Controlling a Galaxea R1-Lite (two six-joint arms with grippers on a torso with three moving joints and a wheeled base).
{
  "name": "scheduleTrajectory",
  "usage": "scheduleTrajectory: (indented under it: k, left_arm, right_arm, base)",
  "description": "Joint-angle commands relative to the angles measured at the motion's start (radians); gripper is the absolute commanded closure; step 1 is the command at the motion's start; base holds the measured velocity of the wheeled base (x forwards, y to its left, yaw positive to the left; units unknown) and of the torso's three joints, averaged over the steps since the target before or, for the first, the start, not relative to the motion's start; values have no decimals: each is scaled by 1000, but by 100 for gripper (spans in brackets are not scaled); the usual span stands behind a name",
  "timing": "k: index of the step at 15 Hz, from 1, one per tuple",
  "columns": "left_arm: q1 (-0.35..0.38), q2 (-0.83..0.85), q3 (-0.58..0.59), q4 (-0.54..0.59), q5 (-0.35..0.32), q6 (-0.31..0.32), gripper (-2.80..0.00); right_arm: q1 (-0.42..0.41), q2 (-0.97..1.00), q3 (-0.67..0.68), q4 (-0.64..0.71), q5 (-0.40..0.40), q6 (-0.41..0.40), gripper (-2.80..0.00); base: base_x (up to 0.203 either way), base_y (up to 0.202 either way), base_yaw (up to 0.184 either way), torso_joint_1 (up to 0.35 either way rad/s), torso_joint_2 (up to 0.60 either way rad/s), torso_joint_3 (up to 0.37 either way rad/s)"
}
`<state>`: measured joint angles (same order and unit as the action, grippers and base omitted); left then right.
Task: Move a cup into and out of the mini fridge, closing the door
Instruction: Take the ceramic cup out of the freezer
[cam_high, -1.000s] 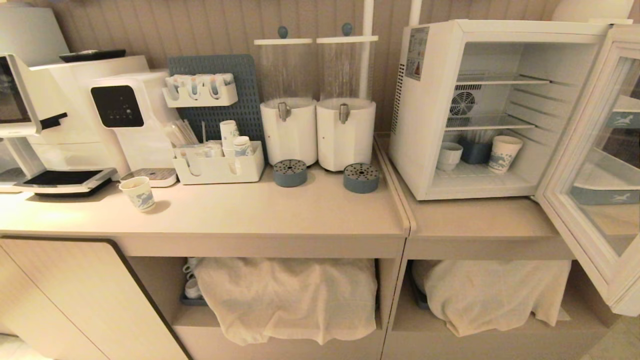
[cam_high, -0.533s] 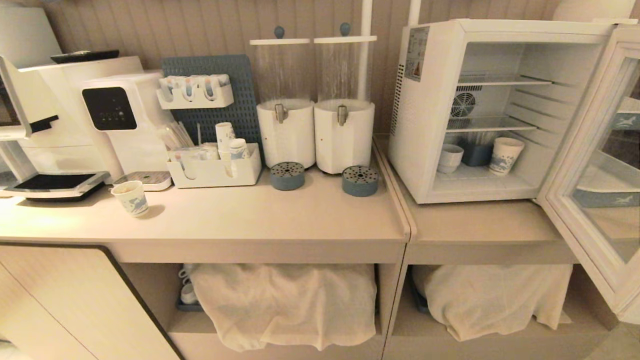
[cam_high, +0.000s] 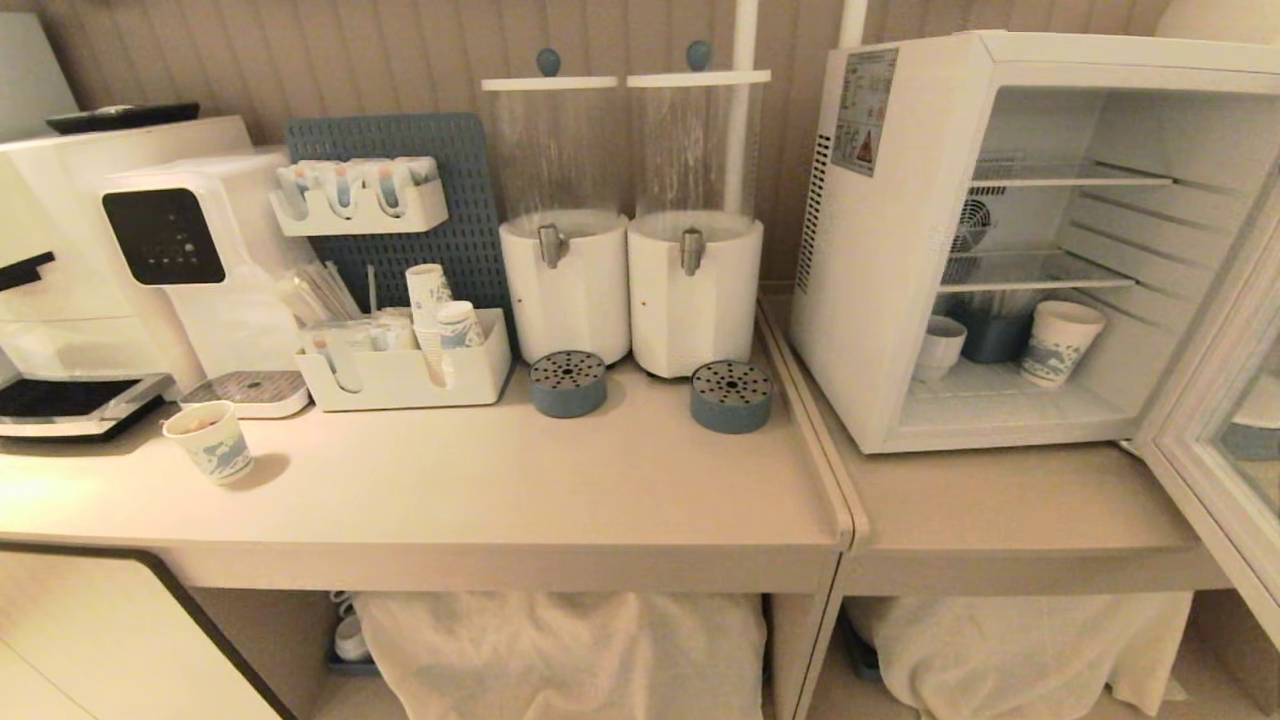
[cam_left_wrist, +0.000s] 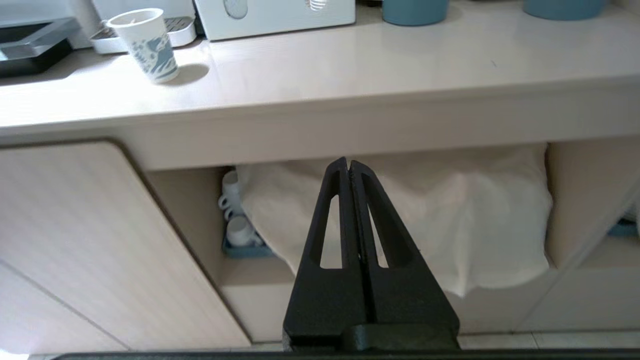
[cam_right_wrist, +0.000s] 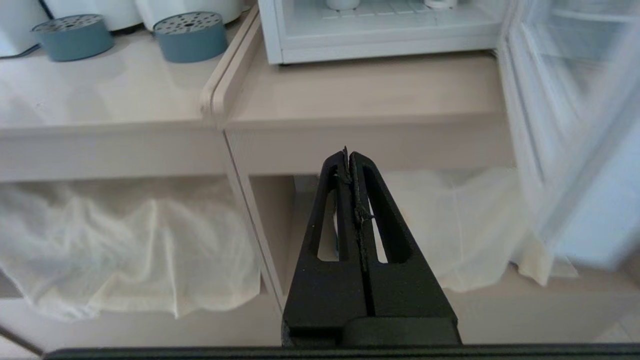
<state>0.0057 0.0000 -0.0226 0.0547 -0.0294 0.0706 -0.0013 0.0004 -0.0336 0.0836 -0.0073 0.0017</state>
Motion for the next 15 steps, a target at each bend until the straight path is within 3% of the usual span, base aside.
scheduleTrajectory:
  k: [1, 8, 15]
  left_arm:
    - [0, 2, 0, 1, 0, 0, 0]
    - [0, 2, 0, 1, 6, -18, 0]
    - [0, 2, 0, 1, 9, -22, 0]
  right_arm:
    - [0, 1, 1, 0, 0, -1, 0]
    - [0, 1, 3, -1, 1, -19, 0]
    - [1, 19, -229, 24, 6, -15, 0]
  base:
    - [182, 0, -2, -2, 6, 6]
    - [175, 0, -1, 0, 2, 3]
    - [9, 0, 1, 1, 2, 0]
